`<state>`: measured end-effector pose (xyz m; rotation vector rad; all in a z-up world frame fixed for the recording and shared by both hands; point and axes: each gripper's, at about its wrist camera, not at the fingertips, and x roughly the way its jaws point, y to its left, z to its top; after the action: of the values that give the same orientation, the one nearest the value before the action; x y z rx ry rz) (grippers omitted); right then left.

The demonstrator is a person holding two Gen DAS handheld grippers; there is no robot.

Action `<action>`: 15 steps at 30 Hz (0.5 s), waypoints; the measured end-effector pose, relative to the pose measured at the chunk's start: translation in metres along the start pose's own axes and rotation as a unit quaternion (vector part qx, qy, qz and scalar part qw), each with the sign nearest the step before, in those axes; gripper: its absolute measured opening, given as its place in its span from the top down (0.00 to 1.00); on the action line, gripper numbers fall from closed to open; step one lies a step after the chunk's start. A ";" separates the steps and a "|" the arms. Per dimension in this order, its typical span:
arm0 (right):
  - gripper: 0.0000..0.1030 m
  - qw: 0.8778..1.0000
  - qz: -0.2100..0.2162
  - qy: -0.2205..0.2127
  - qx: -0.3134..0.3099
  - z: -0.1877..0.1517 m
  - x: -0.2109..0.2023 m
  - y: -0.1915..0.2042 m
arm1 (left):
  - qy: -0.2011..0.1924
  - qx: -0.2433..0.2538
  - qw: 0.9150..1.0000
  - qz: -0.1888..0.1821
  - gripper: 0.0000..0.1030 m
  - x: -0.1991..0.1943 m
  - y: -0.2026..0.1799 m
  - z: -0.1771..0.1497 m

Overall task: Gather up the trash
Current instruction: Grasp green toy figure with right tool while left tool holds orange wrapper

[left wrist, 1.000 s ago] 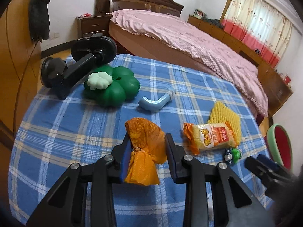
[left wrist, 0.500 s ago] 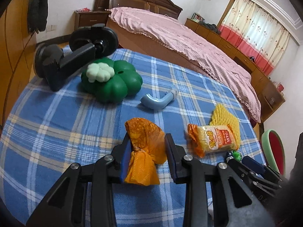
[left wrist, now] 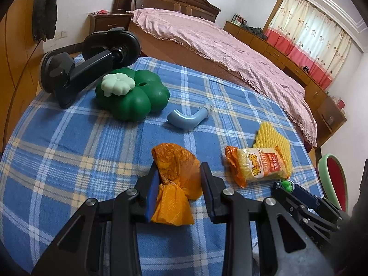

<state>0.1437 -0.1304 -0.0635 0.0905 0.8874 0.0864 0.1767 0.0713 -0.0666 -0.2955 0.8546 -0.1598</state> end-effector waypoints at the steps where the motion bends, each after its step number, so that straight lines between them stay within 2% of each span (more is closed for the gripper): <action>1: 0.50 1.000 0.003 0.000 0.002 -0.001 -0.001 -0.001 | 0.001 -0.003 1.000 0.000 0.66 -0.001 0.000 0.000; 7: 0.50 1.000 0.023 -0.011 0.014 -0.009 -0.020 -0.007 | 0.001 0.001 1.000 0.004 0.66 -0.010 -0.009 -0.003; 15: 0.50 0.998 0.034 -0.042 0.041 -0.015 -0.057 -0.027 | -0.029 0.021 0.999 0.001 0.66 -0.043 -0.031 -0.002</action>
<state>0.0972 -0.1626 -0.0322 0.2000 0.8048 0.1088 0.1464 0.0526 -0.0275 -0.2589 0.7933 -0.1653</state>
